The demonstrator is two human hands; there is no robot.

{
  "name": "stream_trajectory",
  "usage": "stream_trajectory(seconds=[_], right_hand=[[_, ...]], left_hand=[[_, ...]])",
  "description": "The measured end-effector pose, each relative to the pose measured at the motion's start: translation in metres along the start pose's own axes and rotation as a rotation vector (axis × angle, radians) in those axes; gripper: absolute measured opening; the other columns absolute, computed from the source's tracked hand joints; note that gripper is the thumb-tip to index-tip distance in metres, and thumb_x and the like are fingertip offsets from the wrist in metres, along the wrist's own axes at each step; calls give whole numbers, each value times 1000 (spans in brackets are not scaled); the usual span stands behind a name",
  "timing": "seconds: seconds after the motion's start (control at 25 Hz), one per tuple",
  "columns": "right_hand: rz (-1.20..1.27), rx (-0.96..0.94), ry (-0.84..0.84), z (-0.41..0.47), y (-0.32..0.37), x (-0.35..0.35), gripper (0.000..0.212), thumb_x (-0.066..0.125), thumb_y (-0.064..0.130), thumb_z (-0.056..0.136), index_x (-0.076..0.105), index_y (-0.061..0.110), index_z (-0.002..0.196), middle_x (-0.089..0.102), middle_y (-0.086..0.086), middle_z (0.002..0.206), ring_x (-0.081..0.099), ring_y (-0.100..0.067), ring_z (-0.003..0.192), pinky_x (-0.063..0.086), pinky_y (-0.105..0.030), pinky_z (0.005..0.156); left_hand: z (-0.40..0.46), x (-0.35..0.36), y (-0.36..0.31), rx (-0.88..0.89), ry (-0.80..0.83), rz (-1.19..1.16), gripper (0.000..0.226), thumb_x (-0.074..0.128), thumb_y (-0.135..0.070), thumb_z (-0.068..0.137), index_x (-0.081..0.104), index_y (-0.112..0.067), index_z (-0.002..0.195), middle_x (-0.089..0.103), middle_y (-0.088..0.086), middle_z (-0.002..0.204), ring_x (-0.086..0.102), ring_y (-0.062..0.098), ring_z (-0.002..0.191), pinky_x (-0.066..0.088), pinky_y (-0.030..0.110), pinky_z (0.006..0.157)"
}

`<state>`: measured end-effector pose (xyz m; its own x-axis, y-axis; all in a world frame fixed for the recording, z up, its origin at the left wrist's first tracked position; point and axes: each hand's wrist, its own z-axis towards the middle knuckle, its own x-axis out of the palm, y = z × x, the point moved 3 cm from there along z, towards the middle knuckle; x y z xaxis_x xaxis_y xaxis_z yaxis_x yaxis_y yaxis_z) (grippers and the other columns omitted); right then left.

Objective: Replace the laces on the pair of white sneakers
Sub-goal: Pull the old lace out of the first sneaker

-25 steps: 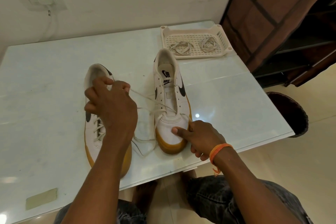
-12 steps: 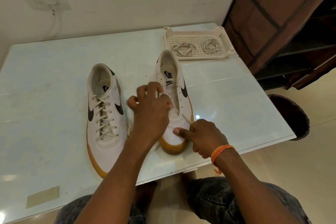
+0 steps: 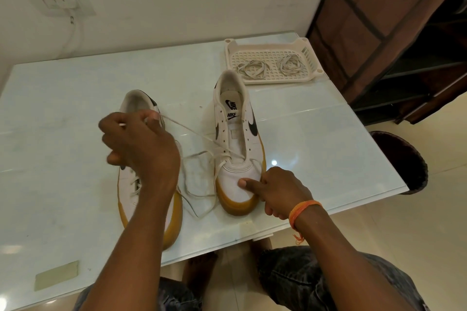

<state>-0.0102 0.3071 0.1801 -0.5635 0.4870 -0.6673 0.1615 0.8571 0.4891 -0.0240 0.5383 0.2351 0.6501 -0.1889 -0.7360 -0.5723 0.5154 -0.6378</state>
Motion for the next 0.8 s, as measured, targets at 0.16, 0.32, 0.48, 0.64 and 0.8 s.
stream_trajectory(seconds=[0.16, 0.32, 0.48, 0.64, 0.8], right_hand=[[-14, -5, 6, 3, 0, 0, 57, 57, 69, 81, 56, 11, 76, 66, -8, 65, 57, -19, 52, 57, -39, 75], [-31, 3, -6, 5, -1, 3, 61, 58, 72, 77, 57, 11, 79, 67, -11, 73, 62, -27, 63, 59, -43, 77], [-44, 14, -4, 5, 1, 3, 63, 56, 72, 77, 60, 10, 86, 67, -10, 75, 67, -28, 70, 58, -42, 80], [-28, 23, 14, 2, 3, 2, 59, 56, 68, 82, 60, 9, 82, 64, -7, 67, 62, -23, 60, 58, -40, 80], [2, 25, 16, -1, 3, 1, 57, 55, 66, 83, 59, 10, 80, 63, -4, 60, 59, -17, 49, 58, -39, 79]], left_hand=[[-17, 16, -5, 230, 265, 202, 36, 64, -23, 84, 61, -23, 120, 29, 6, 143, 25, 33, 132, 26, 55, 101], [-56, 29, -34, 775, 429, 205, 29, 64, -28, 82, 69, -33, 110, 33, -2, 150, 16, 22, 139, 15, 51, 104], [-64, 39, -28, 839, 548, 257, 8, 66, -29, 86, 73, -31, 88, 39, -9, 138, 17, 16, 128, 13, 41, 95], [-62, 42, -26, 852, 480, 213, 29, 68, 0, 75, 63, -25, 89, 42, 2, 121, 29, 21, 115, 22, 44, 89], [-36, 28, -20, 691, 254, 134, 22, 66, -1, 81, 64, -21, 88, 41, 5, 114, 33, 24, 108, 23, 44, 81]])
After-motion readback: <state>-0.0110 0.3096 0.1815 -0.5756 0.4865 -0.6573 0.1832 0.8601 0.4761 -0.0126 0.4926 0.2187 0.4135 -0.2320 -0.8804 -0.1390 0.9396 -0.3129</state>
